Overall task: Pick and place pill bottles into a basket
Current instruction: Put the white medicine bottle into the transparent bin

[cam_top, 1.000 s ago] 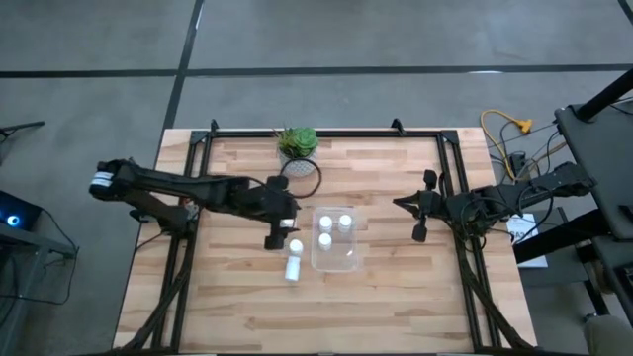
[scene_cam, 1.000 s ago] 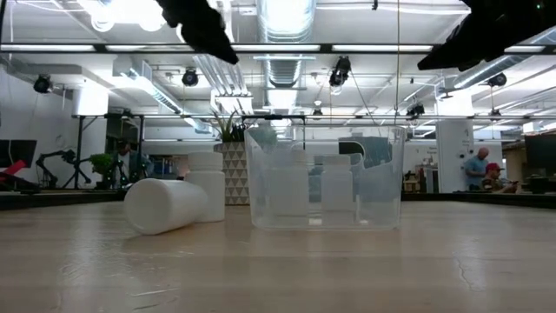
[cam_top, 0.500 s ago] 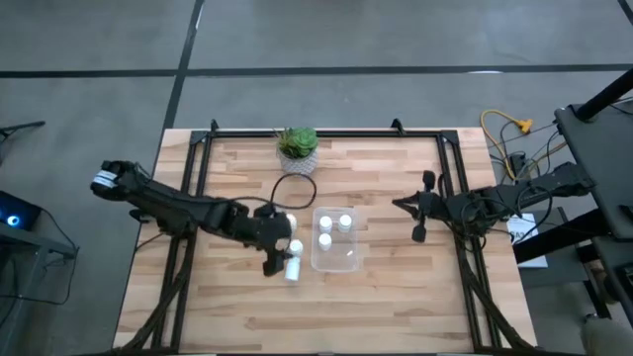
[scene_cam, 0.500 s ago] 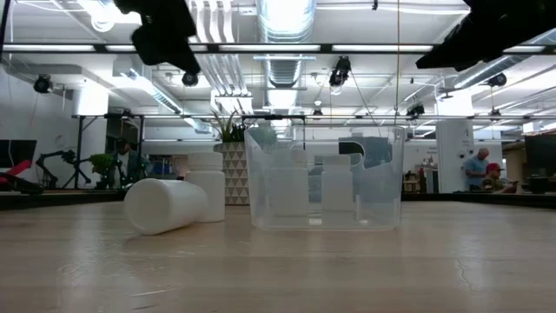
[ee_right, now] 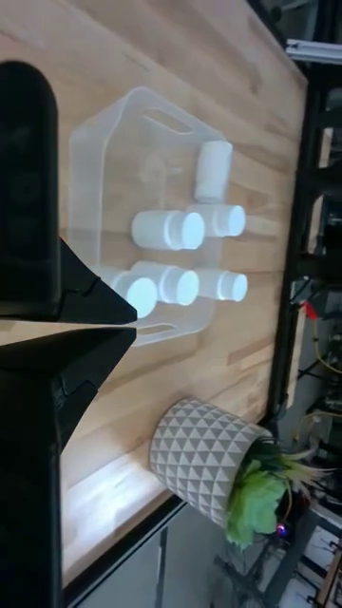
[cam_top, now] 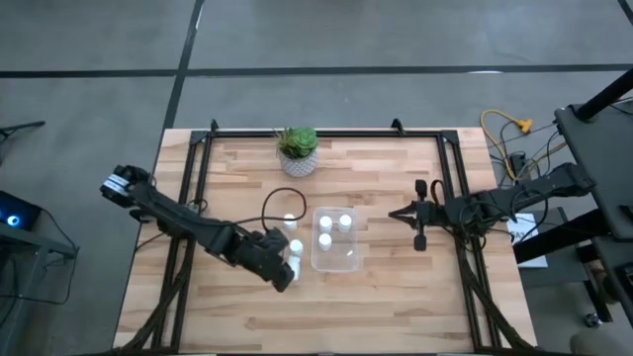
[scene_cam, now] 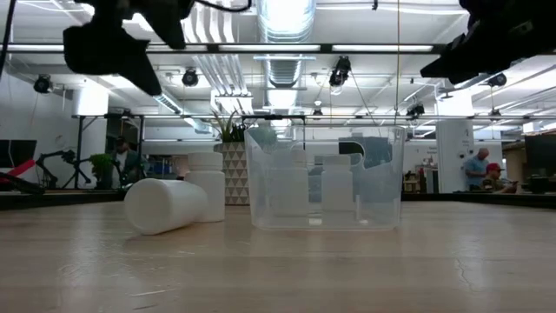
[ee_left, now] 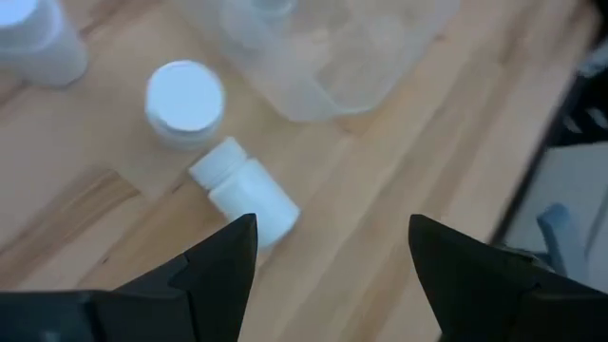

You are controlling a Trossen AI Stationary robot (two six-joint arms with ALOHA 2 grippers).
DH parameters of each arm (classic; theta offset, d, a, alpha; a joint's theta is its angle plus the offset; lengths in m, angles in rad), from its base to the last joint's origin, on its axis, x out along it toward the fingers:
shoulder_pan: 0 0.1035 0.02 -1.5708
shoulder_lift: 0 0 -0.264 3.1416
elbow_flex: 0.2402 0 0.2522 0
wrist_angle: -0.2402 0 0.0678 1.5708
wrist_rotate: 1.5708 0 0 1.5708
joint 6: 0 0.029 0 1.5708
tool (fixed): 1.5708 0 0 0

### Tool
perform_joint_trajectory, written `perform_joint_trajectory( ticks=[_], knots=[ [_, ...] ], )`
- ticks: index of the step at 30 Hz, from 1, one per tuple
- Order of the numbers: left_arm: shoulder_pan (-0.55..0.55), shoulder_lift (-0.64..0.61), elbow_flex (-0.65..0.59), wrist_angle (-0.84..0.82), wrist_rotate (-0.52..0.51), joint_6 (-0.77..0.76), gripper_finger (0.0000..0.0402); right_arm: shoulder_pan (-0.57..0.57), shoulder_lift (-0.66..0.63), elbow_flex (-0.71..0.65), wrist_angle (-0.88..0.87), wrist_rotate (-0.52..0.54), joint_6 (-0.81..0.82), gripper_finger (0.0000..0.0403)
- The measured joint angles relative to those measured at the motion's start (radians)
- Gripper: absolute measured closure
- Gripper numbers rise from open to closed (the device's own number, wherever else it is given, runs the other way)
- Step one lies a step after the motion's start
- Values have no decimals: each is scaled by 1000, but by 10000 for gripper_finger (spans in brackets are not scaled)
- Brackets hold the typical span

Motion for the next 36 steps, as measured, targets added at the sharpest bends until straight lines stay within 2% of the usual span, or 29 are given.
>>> perform_joint_trajectory(
  ticks=[3,12,21,25,36],
  knots=[
    [4,48,18,-12,5,-15,146,0,0,-16,12,0,-5,394],
    [23,169,157,-220,-3,-16,146,0,0,-21,13,0,-3,394],
    [58,278,233,-229,26,-74,146,0,1,-19,10,1,1,394],
    [65,297,252,-229,63,-125,146,0,1,-19,10,1,1,394],
    [67,297,255,-288,72,-199,146,0,1,-19,-15,1,1,394]
  ],
)
